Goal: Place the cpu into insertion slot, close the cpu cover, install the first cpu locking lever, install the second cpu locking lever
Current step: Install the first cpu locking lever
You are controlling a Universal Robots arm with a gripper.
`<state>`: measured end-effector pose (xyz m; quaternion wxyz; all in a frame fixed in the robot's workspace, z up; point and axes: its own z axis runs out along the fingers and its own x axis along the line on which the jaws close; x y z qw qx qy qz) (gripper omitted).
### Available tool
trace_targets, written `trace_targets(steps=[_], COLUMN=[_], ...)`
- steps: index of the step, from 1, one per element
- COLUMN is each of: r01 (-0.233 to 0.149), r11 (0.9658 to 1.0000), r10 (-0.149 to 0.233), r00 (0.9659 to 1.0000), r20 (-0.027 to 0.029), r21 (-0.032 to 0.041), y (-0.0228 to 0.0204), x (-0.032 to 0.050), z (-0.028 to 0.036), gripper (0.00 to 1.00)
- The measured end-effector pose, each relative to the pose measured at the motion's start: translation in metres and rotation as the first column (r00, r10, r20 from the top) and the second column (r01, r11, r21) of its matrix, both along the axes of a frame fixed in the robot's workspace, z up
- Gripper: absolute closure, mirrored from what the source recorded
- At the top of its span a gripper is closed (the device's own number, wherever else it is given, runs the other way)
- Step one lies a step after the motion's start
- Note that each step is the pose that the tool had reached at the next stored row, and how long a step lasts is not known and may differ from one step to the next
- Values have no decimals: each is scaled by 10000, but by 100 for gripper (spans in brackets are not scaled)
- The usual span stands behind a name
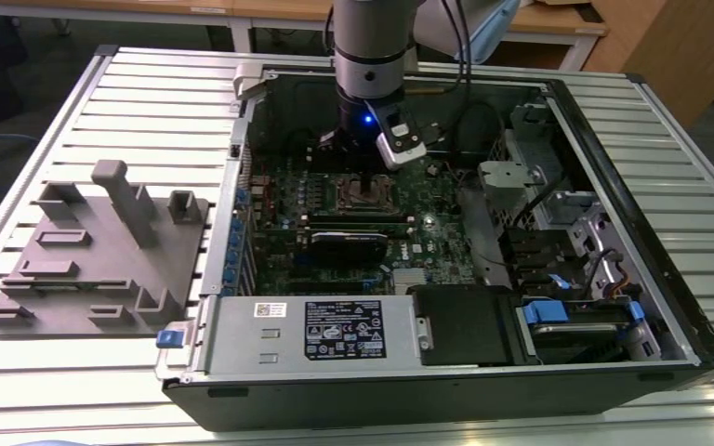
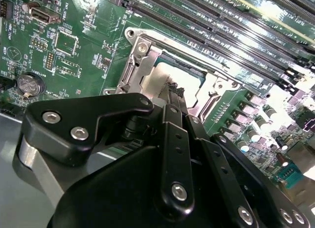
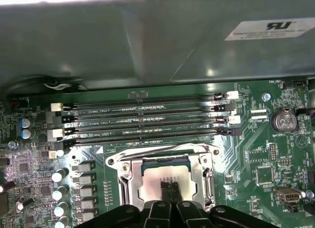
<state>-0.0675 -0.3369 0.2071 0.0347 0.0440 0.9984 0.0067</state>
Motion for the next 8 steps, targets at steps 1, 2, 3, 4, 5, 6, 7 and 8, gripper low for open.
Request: trace_targets(steps=[1, 2, 3, 4, 5, 6, 7, 8], r01=[-46, -59, -62, -65, -70, -71, -71, -72], r11=[10000, 10000, 10000, 10000, 10000, 10000, 10000, 10000], r10=[46, 59, 62, 65, 70, 71, 71, 72], r00=[10000, 10000, 10000, 10000, 10000, 10000, 10000, 10000], r20=[1, 2, 1, 1, 0, -1, -1, 0], r21=[1, 3, 2, 1, 0, 0, 0, 0], y=[0, -3, -4, -6, -9, -13, -18, -24], x=[0, -1, -2, -2, -2, -2, -3, -3], z=[-1, -2, -2, -2, -2, -2, -3, -4], gripper=[90, 90, 90, 90, 90, 90, 90, 90])
